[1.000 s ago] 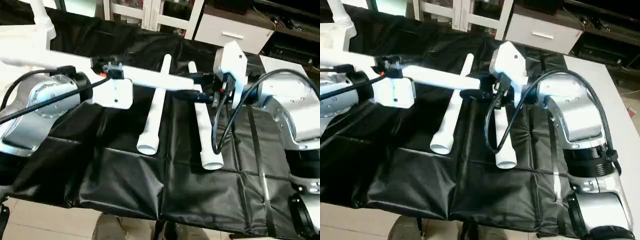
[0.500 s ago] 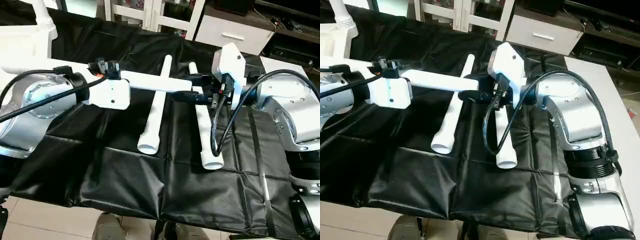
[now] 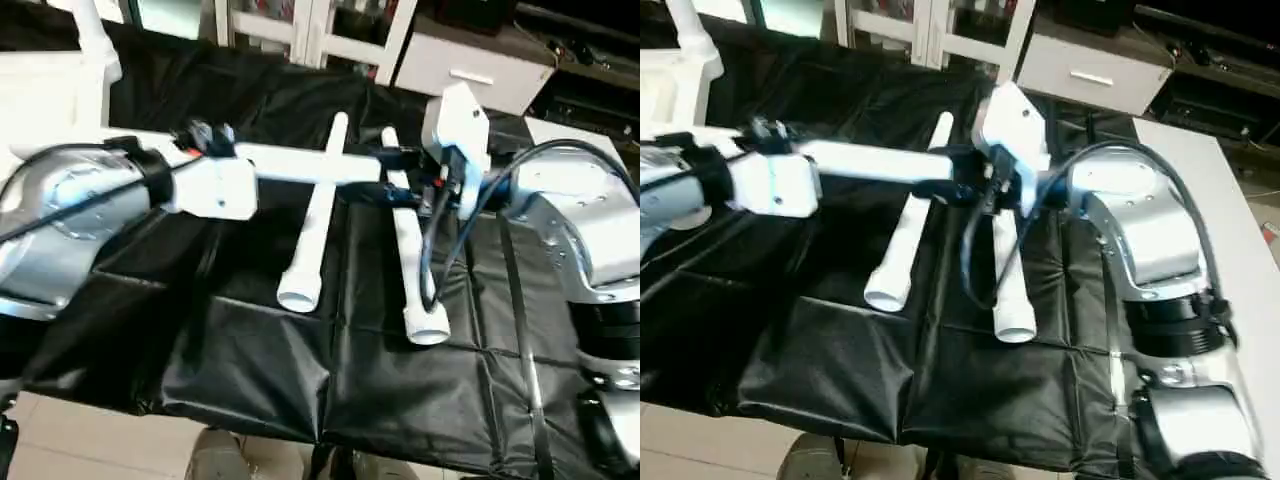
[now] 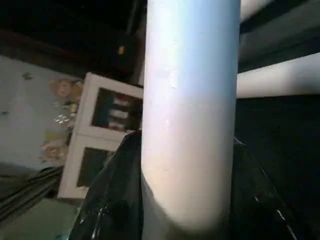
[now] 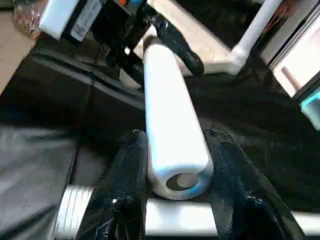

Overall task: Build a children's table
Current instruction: Pick table leg

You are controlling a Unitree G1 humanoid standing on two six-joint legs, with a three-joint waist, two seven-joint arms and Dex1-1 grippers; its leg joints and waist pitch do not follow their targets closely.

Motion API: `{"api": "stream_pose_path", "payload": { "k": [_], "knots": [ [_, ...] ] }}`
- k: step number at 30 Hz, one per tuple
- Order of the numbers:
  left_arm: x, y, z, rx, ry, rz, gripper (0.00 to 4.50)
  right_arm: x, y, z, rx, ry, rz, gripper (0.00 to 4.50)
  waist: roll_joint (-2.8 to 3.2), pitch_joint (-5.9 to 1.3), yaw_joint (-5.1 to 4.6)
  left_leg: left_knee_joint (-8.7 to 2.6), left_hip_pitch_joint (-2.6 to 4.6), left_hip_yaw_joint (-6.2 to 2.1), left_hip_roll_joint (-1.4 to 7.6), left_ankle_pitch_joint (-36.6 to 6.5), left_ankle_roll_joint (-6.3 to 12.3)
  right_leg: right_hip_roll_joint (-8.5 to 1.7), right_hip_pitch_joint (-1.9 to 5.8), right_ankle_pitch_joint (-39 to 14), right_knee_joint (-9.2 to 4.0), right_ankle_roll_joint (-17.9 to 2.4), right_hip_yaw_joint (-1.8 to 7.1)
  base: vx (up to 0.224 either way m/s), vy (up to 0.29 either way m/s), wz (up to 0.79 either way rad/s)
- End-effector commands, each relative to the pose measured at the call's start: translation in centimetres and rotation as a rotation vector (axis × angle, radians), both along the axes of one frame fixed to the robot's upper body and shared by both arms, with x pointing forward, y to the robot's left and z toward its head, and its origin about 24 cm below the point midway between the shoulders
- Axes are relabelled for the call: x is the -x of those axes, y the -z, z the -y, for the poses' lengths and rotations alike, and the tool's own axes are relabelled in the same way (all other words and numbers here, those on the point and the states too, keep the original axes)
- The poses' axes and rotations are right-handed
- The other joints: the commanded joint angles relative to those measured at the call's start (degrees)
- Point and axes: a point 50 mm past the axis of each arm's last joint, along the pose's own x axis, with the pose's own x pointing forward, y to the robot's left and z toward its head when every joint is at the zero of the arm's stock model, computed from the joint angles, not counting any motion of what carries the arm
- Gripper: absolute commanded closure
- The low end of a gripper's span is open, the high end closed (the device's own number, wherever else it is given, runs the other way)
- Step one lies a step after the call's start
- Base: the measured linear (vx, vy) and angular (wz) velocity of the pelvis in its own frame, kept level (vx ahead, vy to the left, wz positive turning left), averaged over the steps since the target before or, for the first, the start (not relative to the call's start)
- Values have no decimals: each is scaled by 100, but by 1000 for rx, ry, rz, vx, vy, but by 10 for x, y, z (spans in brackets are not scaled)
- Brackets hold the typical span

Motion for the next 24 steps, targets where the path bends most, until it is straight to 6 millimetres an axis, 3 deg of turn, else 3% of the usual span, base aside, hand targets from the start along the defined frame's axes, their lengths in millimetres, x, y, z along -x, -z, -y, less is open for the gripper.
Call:
{"api": "stream_pose_path", "payload": {
  "k": [1,2,3,5,8,9,10,11,12,13,14,16,18,20,21,23,24],
  "knots": [
    [5,7,14,-2,80,-31,284,-5,-33,19,-186,132,90,262,244,-780,-6,-409,-3,63,53,-679,-35,-517,596,-2182,-458,-261,426,0,0,0],
    [4,7,14,-1,78,-29,284,-6,-45,21,-291,134,74,256,258,-789,4,-406,18,70,63,-662,-59,-530,576,-2215,-469,-274,431,0,0,0],
    [4,7,14,-1,78,-29,285,-6,-45,21,-291,134,74,239,267,-798,13,-412,11,54,75,-661,-92,-527,580,-2187,-450,-295,418,0,0,0],
    [4,6,12,-1,75,-24,286,-6,-63,33,-440,143,61,216,244,-802,11,-423,33,70,79,-657,-104,-511,560,-2109,-431,-287,436,0,0,0],
    [5,5,11,2,71,-20,286,-6,-68,40,-504,173,79,199,305,-790,30,-442,61,93,86,-867,-95,-492,517,-2108,-453,-320,428,0,0,0],
    [5,4,10,4,67,-15,286,-5,-70,44,-540,201,90,182,285,-766,11,-453,113,92,80,-1227,-109,-507,507,-2520,-529,-233,386,0,0,0],
    [5,2,8,6,61,-7,286,-5,-72,51,-581,258,108,169,284,-767,8,-456,117,85,65,-1326,-114,-523,533,-2719,-553,-168,367,0,0,0],
    [6,-1,7,20,55,8,286,-5,-73,58,-620,311,116,164,297,-780,13,-460,115,80,57,-1343,-119,-543,554,-2852,-577,-99,361,0,0,0],
    [6,-2,7,22,54,9,286,-4,-73,59,-624,318,116,155,273,-827,15,-454,85,79,46,-1157,-114,-547,596,-2877,-588,31,346,0,0,0],
    [6,-3,6,30,51,17,286,-4,-73,62,-646,347,117,155,287,-821,15,-457,79,80,45,-1115,-110,-542,592,-2858,-596,55,345,0,0,0],
    [6,-9,4,60,39,45,286,-4,-71,68,-668,408,118,150,327,-826,12,-453,81,75,41,-1097,-126,-533,585,-2844,-593,85,337,0,0,0],
    [4,-24,0,163,3,114,286,-3,-63,75,-713,488,82,147,341,-840,12,-448,96,79,37,-1121,-130,-517,580,-2790,-601,94,322,0,0,0],
    [3,-42,-4,355,-36,148,286,-2,-51,78,-696,576,52,147,344,-847,25,-433,131,92,35,-1156,-121,-510,560,-2729,-621,14,294,0,0,0],
    [2,-60,-12,645,-81,174,286,-1,-30,73,-584,665,42,147,406,-848,29,-428,159,70,60,-1376,-86,-532,566,-2798,-652,-58,245,0,0,0],
    [0,-63,-17,766,-110,154,286,0,-19,71,-493,713,62,147,392,-851,16,-426,146,70,73,-1465,-69,-545,613,-2878,-682,-25,205,0,0,0],
    [-2,-62,-24,903,-159,119,286,2,-3,65,-388,752,79,147,367,-846,3,-415,140,77,29,-1495,-13,-546,632,-3072,-741,100,172,0,0,0],
    [-1,-56,-25,995,-171,93,286,4,7,60,-339,788,95,147,369,-851,-13,-384,143,108,-44,-1480,90,-537,624,-3468,-838,382,114,0,0,0]
  ]
}}
